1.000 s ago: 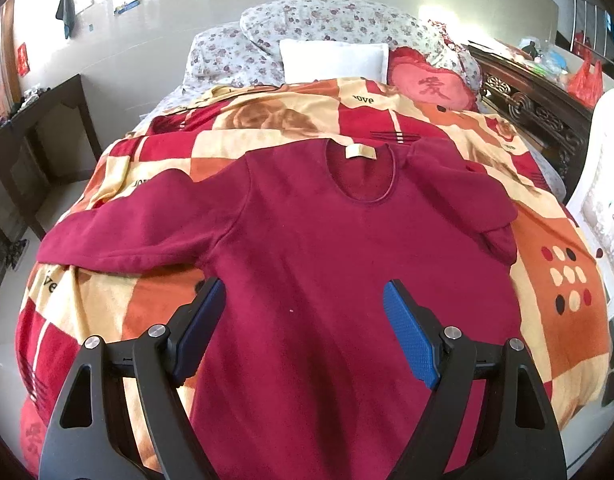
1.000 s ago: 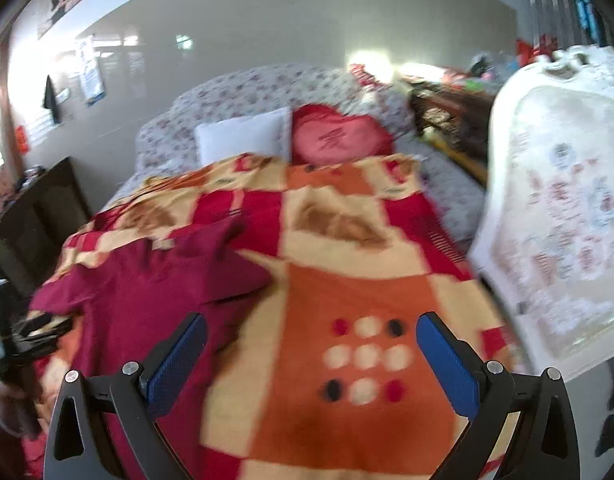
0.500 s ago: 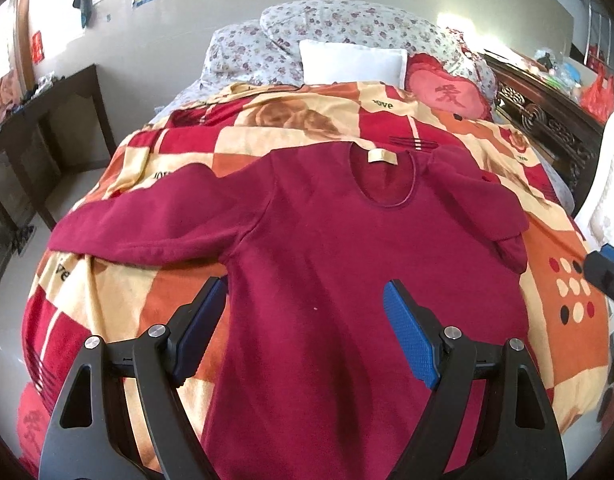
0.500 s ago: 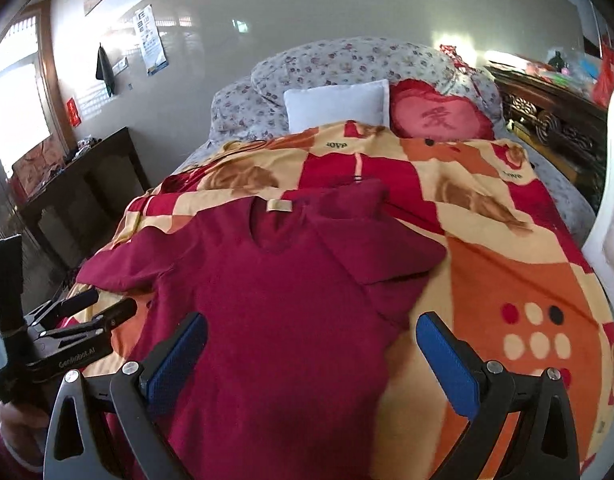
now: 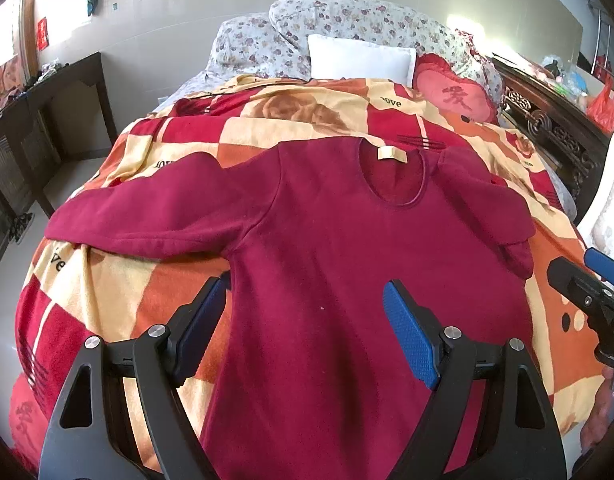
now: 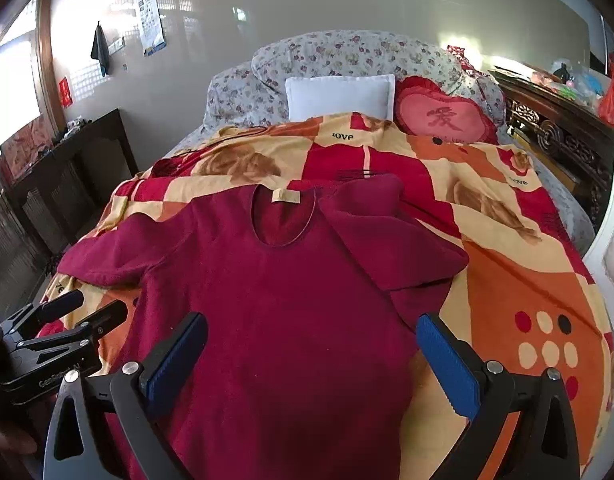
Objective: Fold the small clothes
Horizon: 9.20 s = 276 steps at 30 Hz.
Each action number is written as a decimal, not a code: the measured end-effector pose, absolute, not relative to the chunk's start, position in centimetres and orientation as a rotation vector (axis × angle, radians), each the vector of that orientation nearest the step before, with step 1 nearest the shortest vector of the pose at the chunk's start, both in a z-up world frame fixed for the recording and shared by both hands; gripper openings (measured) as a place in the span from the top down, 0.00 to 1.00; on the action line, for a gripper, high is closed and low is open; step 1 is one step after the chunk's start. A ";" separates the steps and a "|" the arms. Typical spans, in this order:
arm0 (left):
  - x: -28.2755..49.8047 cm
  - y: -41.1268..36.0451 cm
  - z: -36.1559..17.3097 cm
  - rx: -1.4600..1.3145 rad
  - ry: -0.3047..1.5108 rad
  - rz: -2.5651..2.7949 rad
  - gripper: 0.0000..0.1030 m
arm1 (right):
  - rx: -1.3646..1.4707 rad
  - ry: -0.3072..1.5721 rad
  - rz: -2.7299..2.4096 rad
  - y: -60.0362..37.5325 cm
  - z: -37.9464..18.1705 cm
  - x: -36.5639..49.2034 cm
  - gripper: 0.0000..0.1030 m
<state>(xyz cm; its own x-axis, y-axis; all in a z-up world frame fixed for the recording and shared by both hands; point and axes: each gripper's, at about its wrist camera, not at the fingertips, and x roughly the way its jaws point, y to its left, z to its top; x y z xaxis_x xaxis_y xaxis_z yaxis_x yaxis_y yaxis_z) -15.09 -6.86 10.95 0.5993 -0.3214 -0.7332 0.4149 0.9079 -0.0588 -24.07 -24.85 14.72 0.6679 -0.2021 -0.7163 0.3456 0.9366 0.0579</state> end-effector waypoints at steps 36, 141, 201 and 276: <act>-14.4 -6.9 9.4 0.112 0.871 -0.423 0.21 | 0.243 0.839 -0.335 -25.0 12.0 -21.9 0.00; -7.3 -9.5 9.1 0.021 0.890 -0.763 0.67 | 0.442 0.918 -0.248 -30.8 6.9 -14.4 0.00; 0.7 -2.4 2.2 -0.066 1.051 -0.308 0.51 | 0.213 0.857 0.109 -26.3 8.3 -6.6 0.64; -3.4 -6.9 6.2 0.015 0.996 -0.398 0.50 | 0.368 0.703 -0.169 -45.2 13.6 -16.3 0.85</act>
<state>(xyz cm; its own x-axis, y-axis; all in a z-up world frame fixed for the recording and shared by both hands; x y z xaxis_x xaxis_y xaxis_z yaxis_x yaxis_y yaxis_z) -3.40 -6.91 6.23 0.4776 -0.3190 -0.8186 0.3326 0.9280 -0.1676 -16.27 -45.18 13.62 0.7523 -0.0290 -0.6582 0.2740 0.9223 0.2726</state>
